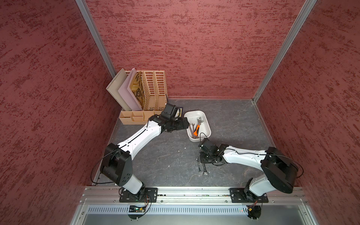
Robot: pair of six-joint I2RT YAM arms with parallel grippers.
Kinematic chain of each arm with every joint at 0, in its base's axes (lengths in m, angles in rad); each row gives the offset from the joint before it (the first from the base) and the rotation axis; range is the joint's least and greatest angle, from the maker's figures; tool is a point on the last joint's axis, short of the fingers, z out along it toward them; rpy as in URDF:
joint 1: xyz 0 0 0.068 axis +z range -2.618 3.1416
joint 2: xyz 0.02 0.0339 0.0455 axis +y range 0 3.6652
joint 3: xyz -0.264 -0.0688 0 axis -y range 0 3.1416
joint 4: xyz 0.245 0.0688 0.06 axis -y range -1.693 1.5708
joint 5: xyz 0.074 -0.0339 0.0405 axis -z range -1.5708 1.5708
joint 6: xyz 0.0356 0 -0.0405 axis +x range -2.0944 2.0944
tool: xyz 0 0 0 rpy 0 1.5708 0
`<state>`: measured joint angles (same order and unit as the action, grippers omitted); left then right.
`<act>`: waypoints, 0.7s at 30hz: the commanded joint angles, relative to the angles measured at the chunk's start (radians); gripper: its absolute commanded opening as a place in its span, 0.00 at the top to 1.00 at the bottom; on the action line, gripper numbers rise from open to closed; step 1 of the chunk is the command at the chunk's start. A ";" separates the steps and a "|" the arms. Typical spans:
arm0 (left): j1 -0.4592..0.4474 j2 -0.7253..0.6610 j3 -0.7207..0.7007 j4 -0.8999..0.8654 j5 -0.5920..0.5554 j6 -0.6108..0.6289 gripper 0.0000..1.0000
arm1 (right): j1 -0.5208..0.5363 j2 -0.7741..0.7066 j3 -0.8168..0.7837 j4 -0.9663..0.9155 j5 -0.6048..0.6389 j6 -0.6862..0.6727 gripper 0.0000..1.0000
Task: Take out the wrench from the storage box
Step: Place the wrench at the center of the board.
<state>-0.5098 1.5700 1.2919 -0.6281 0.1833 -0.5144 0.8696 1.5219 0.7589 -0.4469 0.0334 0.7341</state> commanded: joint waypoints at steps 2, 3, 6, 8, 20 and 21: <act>0.000 0.005 0.021 -0.017 -0.013 0.016 0.00 | 0.003 -0.060 0.027 -0.098 0.057 0.010 0.72; 0.002 -0.001 0.022 -0.024 -0.013 0.016 0.00 | 0.003 -0.099 0.047 -0.125 0.067 0.012 0.71; 0.013 -0.025 0.011 -0.036 -0.013 0.014 0.00 | 0.003 -0.146 0.136 -0.202 0.108 0.009 0.68; 0.027 -0.041 -0.001 -0.041 -0.005 0.016 0.00 | 0.002 -0.143 0.217 -0.246 0.142 0.002 0.65; 0.102 -0.099 -0.055 -0.040 -0.008 0.051 0.00 | -0.154 0.354 0.821 -0.375 0.156 -0.068 0.56; 0.103 -0.098 -0.057 -0.039 -0.007 0.051 0.00 | -0.168 0.388 0.850 -0.378 0.145 -0.070 0.56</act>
<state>-0.4122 1.4849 1.2499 -0.6735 0.1802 -0.4892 0.7448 1.8351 1.5444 -0.7570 0.1844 0.6907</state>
